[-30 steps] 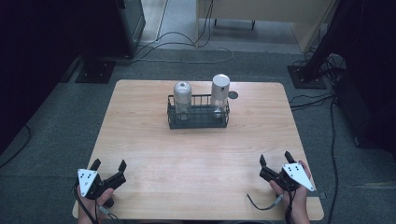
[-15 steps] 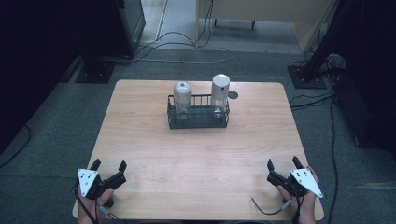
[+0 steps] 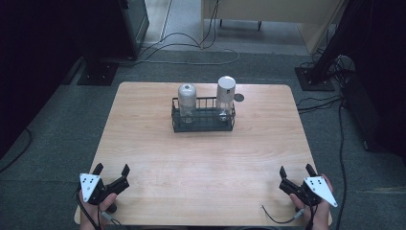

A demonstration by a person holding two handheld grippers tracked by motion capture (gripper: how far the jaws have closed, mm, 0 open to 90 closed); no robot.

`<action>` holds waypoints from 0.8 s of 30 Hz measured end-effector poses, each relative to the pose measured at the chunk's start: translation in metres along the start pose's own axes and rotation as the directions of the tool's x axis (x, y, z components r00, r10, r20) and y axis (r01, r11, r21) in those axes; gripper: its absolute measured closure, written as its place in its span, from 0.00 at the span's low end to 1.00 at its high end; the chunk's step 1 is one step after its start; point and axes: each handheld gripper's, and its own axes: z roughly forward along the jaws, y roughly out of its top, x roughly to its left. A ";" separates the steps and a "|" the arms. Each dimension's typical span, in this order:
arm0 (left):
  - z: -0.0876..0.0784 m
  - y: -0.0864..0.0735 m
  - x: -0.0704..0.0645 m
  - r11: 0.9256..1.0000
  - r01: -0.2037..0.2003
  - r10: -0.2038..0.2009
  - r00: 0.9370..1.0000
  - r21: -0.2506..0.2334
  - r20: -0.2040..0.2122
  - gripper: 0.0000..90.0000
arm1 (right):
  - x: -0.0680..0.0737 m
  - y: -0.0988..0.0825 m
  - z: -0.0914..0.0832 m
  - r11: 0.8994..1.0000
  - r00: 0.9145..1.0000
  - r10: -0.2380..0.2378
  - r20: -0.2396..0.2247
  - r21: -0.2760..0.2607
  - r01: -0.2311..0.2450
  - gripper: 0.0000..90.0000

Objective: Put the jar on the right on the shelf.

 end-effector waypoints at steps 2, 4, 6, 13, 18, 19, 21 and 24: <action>0.000 0.000 0.000 1.000 0.001 -0.001 1.000 0.000 0.000 0.04 | -0.003 -0.001 -0.002 1.000 1.000 0.003 0.005 0.001 -0.003 0.09; 0.000 0.000 0.000 1.000 0.001 -0.001 1.000 0.000 -0.001 0.04 | -0.006 -0.001 -0.003 1.000 1.000 0.000 0.009 0.004 0.000 0.09; 0.000 0.000 0.000 1.000 0.001 -0.001 1.000 -0.001 -0.001 0.04 | -0.009 -0.002 -0.005 1.000 1.000 0.000 0.013 0.006 0.000 0.09; 0.000 0.000 0.000 1.000 -0.002 0.002 1.000 0.002 -0.002 0.04 | -0.020 -0.004 -0.012 1.000 1.000 0.005 0.029 0.005 -0.005 0.09; 0.000 0.000 0.000 1.000 0.002 -0.002 1.000 0.000 -0.004 0.04 | -0.026 -0.004 -0.014 1.000 0.999 0.014 0.036 0.003 -0.014 0.09; 0.000 0.000 0.000 1.000 0.002 -0.002 1.000 0.000 -0.004 0.04 | -0.027 -0.005 -0.015 1.000 0.999 0.012 0.037 0.003 -0.012 0.09; 0.000 0.000 0.000 1.000 0.002 -0.002 1.000 0.000 -0.005 0.04 | -0.029 -0.005 -0.015 1.000 0.999 0.013 0.037 0.005 -0.013 0.09; 0.000 0.000 0.000 1.000 0.001 -0.001 1.000 0.001 -0.005 0.04 | -0.032 -0.005 -0.017 1.000 0.999 0.012 0.030 0.007 -0.012 0.09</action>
